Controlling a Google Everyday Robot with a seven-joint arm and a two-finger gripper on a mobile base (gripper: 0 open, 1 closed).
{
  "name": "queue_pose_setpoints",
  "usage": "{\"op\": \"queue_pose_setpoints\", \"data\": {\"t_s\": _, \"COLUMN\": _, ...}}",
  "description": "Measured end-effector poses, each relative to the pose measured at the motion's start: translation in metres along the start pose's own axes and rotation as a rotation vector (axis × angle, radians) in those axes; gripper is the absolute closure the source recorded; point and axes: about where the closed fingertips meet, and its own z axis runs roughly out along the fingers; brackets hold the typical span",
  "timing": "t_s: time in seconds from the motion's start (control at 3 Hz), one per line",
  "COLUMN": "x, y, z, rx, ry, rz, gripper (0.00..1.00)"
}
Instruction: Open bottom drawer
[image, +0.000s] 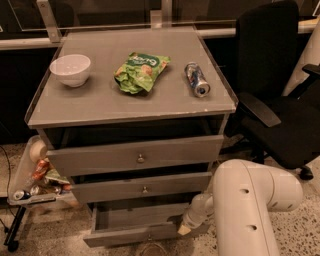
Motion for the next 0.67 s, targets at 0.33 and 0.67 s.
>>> {"op": "queue_pose_setpoints", "data": {"t_s": 0.33, "x": 0.000, "y": 0.000, "z": 0.000, "rx": 0.000, "ry": 0.000, "rz": 0.000, "gripper": 1.00}}
{"op": "queue_pose_setpoints", "data": {"t_s": 0.67, "x": 0.007, "y": 0.010, "z": -0.001, "rx": -0.015, "ry": 0.016, "rz": 0.010, "gripper": 1.00}}
